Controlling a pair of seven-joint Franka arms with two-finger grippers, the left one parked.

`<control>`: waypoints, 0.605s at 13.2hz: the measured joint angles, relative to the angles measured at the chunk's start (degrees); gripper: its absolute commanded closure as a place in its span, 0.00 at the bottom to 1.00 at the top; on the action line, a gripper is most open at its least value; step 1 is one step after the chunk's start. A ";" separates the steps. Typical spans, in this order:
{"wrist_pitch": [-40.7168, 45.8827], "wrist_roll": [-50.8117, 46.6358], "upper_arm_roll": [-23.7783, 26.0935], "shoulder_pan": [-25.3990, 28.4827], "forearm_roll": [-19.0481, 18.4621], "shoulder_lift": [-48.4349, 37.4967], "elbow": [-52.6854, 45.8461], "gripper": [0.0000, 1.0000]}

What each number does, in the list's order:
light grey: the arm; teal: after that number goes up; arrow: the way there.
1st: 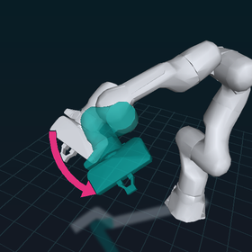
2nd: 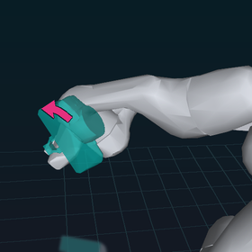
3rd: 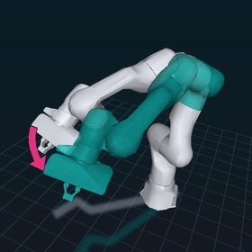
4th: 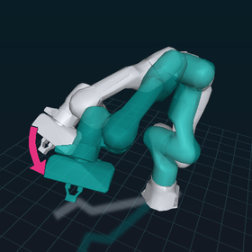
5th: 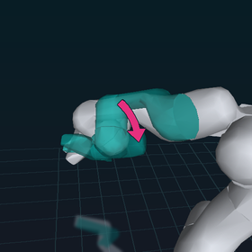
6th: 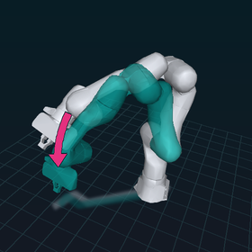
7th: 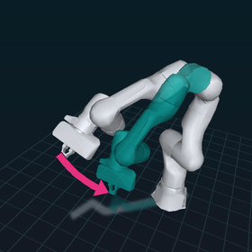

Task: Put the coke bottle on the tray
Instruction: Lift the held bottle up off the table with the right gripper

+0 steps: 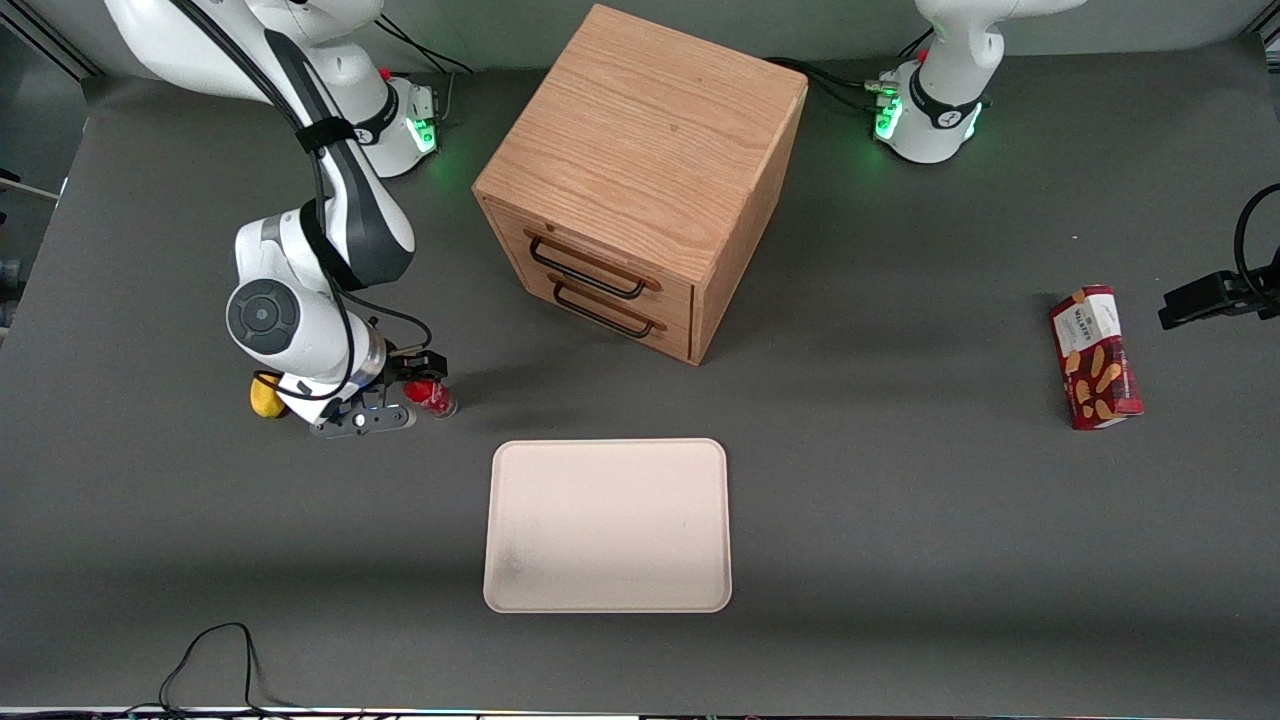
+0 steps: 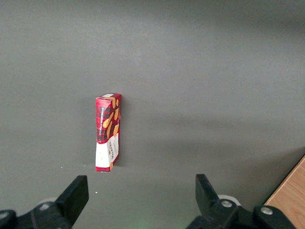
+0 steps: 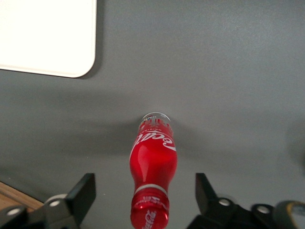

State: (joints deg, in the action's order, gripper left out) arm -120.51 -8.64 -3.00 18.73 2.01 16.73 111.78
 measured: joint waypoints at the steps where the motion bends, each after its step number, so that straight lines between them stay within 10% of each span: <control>1: 0.00 0.00 0.00 0.00 0.00 0.00 0.00 1.00; 8: 0.00 0.00 -0.02 -0.02 -0.04 -0.04 0.01 1.00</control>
State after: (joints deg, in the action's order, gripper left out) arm -120.51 -8.64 -3.02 18.71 1.97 16.70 111.79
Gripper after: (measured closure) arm 0.696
